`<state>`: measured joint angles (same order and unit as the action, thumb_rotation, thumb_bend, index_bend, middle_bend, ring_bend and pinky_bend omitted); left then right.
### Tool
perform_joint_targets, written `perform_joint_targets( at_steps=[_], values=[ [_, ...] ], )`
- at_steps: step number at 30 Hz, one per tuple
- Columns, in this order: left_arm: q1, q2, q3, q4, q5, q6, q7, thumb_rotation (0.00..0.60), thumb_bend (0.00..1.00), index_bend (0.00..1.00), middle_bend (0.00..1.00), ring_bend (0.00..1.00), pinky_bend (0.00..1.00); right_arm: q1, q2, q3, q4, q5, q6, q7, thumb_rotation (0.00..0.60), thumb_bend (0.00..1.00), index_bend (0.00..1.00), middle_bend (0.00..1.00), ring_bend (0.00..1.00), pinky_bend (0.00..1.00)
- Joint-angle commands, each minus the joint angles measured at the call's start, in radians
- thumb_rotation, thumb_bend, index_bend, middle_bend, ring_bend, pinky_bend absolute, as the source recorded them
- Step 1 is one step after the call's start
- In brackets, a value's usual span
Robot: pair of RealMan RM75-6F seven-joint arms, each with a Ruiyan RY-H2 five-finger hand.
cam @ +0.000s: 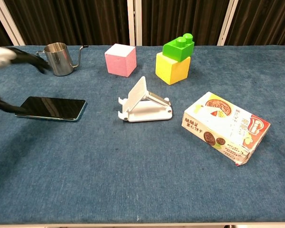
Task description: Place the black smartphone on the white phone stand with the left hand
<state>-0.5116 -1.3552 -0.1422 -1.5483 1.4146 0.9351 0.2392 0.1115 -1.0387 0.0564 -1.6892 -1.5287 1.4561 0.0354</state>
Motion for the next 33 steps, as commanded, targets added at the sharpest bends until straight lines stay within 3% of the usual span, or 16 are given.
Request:
perform_joint_targets(
  at_steps=[1, 20, 23, 27, 33],
  values=[
    [-0.049, -0.06, -0.008, 0.035, -0.076, -0.055, 0.059, 0.6, 0.11, 0.2, 0.2, 0.09, 0.01, 0.0, -0.001, 0.0, 0.002, 0.004, -0.004, 0.0, 0.6, 0.19, 0.0, 0.01, 0.0, 0.03],
    [-0.15, -0.176, 0.008, 0.137, -0.346, -0.122, 0.252, 0.6, 0.18, 0.22, 0.2, 0.07, 0.01, -0.004, -0.011, -0.001, 0.022, 0.019, -0.014, 0.016, 0.6, 0.18, 0.0, 0.01, 0.0, 0.03],
    [-0.16, -0.185, 0.015, 0.15, -0.368, -0.123, 0.263, 0.6, 0.22, 0.27, 0.19, 0.07, 0.01, -0.005, -0.011, -0.001, 0.024, 0.021, -0.014, 0.02, 0.6, 0.19, 0.0, 0.01, 0.0, 0.03],
    [-0.16, -0.198, 0.021, 0.166, -0.369, -0.111, 0.241, 0.6, 0.24, 0.36, 0.2, 0.08, 0.01, -0.007, -0.013, -0.002, 0.028, 0.022, -0.014, 0.024, 0.6, 0.18, 0.0, 0.01, 0.0, 0.03],
    [-0.132, -0.206, 0.008, 0.183, -0.311, -0.083, 0.065, 0.6, 0.27, 0.43, 0.36, 0.2, 0.03, -0.008, -0.014, -0.002, 0.029, 0.018, -0.011, 0.026, 0.6, 0.19, 0.0, 0.01, 0.0, 0.03]
  ],
)
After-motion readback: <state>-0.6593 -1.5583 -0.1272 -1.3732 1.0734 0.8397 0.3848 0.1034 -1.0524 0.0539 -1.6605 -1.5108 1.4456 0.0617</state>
